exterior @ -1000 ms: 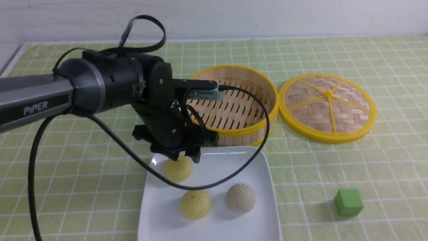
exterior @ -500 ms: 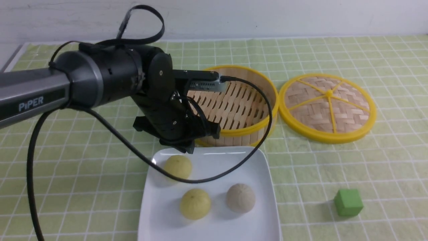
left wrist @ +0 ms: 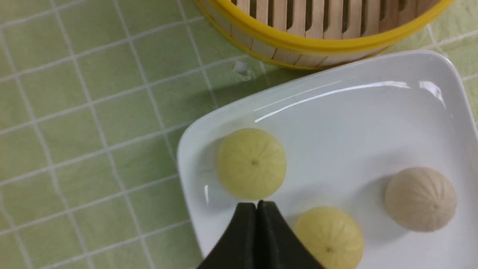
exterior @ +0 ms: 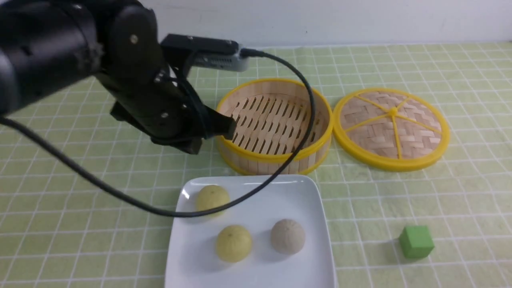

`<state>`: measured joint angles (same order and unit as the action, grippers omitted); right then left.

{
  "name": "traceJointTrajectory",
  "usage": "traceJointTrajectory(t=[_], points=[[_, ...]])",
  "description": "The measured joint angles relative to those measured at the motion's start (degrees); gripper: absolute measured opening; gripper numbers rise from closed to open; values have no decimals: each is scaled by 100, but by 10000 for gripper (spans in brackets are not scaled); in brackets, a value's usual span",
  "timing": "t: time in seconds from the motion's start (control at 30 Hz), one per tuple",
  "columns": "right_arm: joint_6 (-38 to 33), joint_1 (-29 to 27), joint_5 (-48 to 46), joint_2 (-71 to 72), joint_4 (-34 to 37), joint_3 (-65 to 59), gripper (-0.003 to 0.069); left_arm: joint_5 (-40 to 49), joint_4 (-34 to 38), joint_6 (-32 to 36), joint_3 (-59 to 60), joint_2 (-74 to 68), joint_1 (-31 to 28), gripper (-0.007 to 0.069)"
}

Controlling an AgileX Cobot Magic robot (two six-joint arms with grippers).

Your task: Put the steamed buns into the plate on the green tablecloth.

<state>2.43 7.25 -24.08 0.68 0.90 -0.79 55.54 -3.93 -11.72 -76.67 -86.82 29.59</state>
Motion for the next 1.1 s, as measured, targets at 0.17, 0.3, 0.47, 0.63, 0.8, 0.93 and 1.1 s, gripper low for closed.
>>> traceJointTrajectory(t=[0.17, 0.3, 0.47, 0.63, 0.8, 0.93, 1.1], points=[[0, 0, 75, 0, -13, -15, 99, 829, -406, 0, 0, 1047, 0, 2], [0, 0, 86, 0, -13, -15, 102, 1205, -700, -158, 373, 2062, 0, 2], [0, 0, 86, 0, -13, -15, 113, 603, -747, -878, 1913, 3830, 0, 2], [0, 0, 92, 0, -13, -15, 119, -1480, -743, -2076, 3634, 5171, 0, 2], [0, 0, 92, 0, -13, -15, 125, -3500, -860, -3171, 5219, 6356, 0, 2], [0, 0, 92, 0, -13, -15, 132, -3791, -1071, -3274, 5929, 6747, 0, 8], [0, 0, 92, 0, -13, -15, 135, -3770, -1259, -3276, 6388, 6801, 0, 13]])
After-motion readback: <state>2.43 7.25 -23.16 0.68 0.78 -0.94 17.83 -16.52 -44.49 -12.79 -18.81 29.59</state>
